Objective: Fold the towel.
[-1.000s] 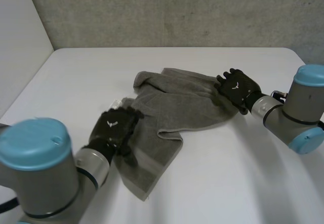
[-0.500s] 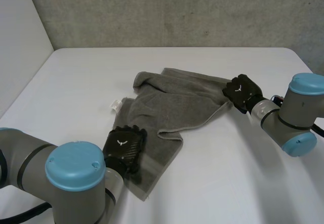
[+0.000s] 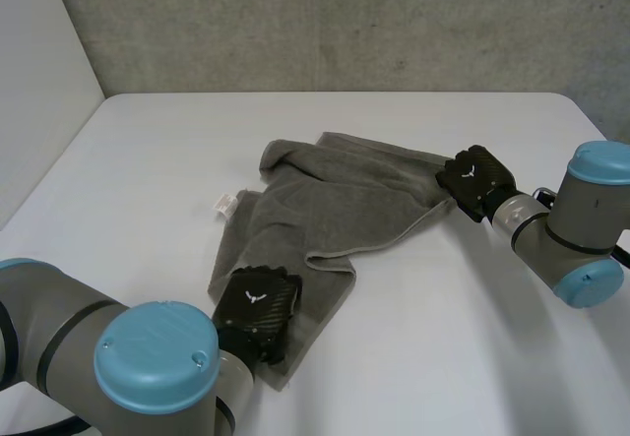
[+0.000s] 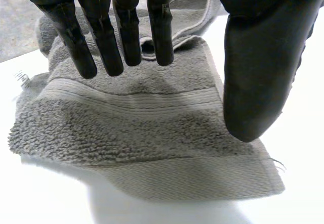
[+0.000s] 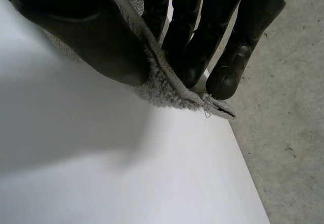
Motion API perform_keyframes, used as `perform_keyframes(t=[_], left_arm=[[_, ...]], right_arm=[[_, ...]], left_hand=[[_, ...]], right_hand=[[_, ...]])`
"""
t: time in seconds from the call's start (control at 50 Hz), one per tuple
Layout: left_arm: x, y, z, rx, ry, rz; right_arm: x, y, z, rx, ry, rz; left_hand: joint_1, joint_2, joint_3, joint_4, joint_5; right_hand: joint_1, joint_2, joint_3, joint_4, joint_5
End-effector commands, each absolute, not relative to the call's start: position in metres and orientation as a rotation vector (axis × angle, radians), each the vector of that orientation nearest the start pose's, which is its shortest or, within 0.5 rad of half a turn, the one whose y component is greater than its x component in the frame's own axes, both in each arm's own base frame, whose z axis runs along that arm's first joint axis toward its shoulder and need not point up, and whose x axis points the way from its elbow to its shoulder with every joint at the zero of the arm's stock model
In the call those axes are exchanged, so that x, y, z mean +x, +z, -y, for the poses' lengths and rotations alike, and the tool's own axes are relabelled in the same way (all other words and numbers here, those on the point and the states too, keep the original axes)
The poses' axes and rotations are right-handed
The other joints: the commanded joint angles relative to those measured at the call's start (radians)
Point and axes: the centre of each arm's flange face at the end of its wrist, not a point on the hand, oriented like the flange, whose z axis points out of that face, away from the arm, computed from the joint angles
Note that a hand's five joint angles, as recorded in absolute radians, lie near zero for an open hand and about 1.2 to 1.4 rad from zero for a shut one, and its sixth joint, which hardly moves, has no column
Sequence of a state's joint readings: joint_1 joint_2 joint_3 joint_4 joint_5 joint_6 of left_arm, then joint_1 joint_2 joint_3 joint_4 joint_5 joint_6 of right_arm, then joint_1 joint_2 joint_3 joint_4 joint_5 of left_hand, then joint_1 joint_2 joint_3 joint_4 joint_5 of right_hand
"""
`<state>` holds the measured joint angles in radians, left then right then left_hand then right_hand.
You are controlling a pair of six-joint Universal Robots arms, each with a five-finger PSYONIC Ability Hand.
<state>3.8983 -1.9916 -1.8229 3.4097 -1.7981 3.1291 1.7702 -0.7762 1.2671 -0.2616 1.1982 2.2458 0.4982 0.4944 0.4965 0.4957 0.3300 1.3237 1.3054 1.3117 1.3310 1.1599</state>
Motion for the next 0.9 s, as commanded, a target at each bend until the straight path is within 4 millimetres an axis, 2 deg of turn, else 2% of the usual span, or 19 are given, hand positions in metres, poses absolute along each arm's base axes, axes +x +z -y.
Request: perform_keyframes(t=[0.02, 0.12, 0.78, 0.9], left_arm=[[-0.309, 0.127, 0.124, 0.999, -1.852, -2.680], [-0.306, 0.126, 0.124, 0.983, -1.838, -2.637], [-0.302, 0.112, 0.121, 1.002, -1.760, -2.653], [-0.303, 0.111, 0.120, 1.005, -1.755, -2.654]], right_arm=[[0.245, 0.120, 0.383, -1.645, -2.051, -1.969], [0.245, 0.118, 0.382, -1.645, -2.043, -1.976], [0.244, 0.116, 0.380, -1.645, -2.029, -1.985], [0.244, 0.116, 0.380, -1.645, -2.029, -1.985]], left_hand=[[0.059, 0.063, 0.061, 0.061, 0.052], [0.050, 0.054, 0.052, 0.053, 0.044], [0.050, 0.054, 0.052, 0.053, 0.044], [0.114, 0.118, 0.116, 0.117, 0.108]], right_hand=[[0.073, 0.091, 0.085, 0.065, 0.062], [0.073, 0.091, 0.085, 0.065, 0.062], [0.073, 0.091, 0.085, 0.065, 0.062], [0.073, 0.091, 0.085, 0.065, 0.062]])
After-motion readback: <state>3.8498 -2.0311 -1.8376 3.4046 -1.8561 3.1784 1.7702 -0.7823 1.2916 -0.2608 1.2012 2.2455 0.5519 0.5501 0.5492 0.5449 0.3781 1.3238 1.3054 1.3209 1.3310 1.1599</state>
